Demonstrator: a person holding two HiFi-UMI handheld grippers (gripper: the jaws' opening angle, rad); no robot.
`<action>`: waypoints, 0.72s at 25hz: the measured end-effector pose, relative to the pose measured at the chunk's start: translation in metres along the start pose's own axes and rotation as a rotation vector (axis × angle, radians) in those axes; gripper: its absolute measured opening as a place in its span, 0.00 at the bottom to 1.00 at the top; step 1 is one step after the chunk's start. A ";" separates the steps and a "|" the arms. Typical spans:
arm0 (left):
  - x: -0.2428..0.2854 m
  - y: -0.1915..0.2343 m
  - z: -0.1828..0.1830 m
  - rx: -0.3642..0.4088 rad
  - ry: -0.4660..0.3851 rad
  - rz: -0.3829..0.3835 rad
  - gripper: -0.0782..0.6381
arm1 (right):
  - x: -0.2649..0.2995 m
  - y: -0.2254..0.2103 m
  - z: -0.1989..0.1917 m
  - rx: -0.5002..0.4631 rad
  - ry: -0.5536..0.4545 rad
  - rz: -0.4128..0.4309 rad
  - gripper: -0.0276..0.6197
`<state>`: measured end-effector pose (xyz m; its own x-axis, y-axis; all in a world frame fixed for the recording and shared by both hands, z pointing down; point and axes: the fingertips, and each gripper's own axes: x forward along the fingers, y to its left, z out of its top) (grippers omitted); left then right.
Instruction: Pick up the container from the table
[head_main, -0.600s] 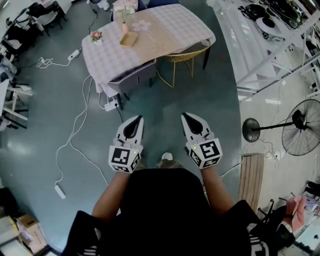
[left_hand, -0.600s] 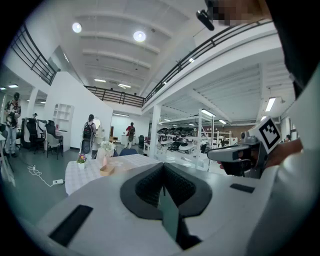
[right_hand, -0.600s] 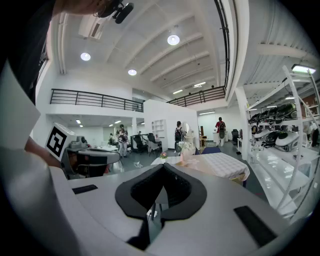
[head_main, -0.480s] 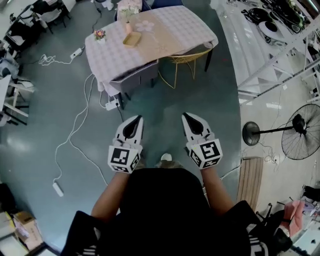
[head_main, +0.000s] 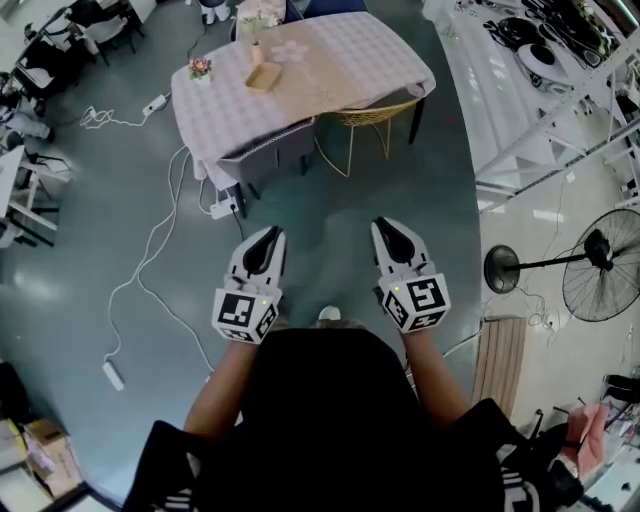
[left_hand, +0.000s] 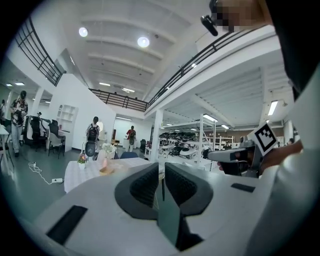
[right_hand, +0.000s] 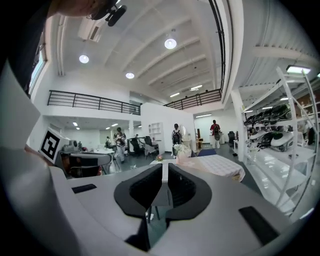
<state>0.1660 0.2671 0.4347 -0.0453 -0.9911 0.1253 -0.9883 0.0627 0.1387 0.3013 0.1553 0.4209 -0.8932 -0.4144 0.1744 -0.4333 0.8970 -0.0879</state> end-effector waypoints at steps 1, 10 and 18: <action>0.001 -0.002 -0.001 -0.002 0.008 -0.012 0.15 | -0.002 -0.005 0.002 -0.003 -0.006 -0.019 0.07; 0.016 -0.008 -0.015 -0.050 0.048 -0.013 0.33 | -0.009 -0.021 -0.008 0.042 0.032 0.023 0.28; 0.037 0.008 -0.024 -0.048 0.092 0.004 0.33 | 0.014 -0.030 -0.037 0.094 0.092 0.056 0.28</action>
<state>0.1598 0.2336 0.4636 -0.0331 -0.9761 0.2149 -0.9800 0.0740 0.1848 0.3066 0.1284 0.4619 -0.9033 -0.3444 0.2559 -0.3964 0.8981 -0.1906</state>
